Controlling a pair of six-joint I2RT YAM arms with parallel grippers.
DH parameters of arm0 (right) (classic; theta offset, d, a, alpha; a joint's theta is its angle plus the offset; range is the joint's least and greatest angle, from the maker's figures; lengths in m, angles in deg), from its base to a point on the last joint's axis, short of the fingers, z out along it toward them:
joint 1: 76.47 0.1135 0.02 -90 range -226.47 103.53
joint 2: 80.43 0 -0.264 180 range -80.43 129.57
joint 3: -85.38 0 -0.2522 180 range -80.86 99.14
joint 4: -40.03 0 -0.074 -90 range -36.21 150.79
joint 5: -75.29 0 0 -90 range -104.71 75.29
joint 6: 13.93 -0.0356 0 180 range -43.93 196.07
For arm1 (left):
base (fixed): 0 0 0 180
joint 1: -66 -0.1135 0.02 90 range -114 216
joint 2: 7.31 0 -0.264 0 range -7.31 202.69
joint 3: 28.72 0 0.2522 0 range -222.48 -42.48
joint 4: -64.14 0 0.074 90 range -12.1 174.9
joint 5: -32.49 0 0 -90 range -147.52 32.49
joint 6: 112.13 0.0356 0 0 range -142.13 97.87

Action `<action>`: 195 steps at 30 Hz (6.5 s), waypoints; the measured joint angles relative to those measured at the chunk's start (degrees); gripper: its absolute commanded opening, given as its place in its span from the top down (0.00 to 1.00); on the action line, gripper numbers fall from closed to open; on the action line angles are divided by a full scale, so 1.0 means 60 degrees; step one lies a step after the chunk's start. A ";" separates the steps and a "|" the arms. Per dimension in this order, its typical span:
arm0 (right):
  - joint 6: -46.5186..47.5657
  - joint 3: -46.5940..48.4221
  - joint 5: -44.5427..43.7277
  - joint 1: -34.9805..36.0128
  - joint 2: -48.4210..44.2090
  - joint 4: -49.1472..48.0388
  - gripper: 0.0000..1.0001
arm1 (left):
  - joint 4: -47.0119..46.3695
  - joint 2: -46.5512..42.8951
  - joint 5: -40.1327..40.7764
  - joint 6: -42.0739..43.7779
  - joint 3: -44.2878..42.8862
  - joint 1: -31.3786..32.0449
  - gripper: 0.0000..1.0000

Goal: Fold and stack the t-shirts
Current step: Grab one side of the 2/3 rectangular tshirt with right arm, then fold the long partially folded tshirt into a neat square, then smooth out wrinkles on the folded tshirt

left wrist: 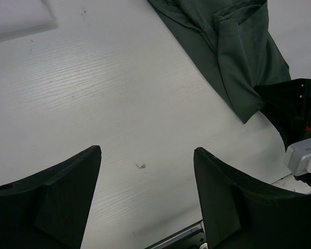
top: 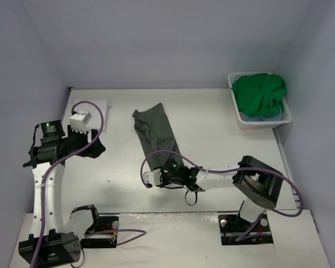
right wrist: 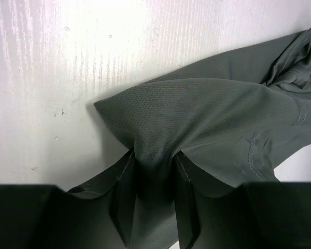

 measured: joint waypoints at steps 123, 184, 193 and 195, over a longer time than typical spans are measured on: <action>0.3512 1.0047 0.4116 -0.3963 0.4346 0.9249 0.99 | -0.4477 1.2134 -0.1188 -0.0812 -0.5880 0.6145 0.90; -0.0831 0.5268 0.3297 -0.4288 0.1086 0.6087 1.00 | -0.1774 0.8094 -0.1082 0.0736 -0.4754 0.4309 1.00; -0.0783 0.5096 0.3424 -0.4590 0.1512 0.5774 1.00 | -0.1767 0.7916 -0.1792 0.0714 -0.4062 0.4317 1.00; -0.0769 0.5115 0.3523 -0.4772 0.1876 0.5646 1.00 | -0.1810 0.7861 -0.1934 0.0714 -0.3931 0.4324 1.00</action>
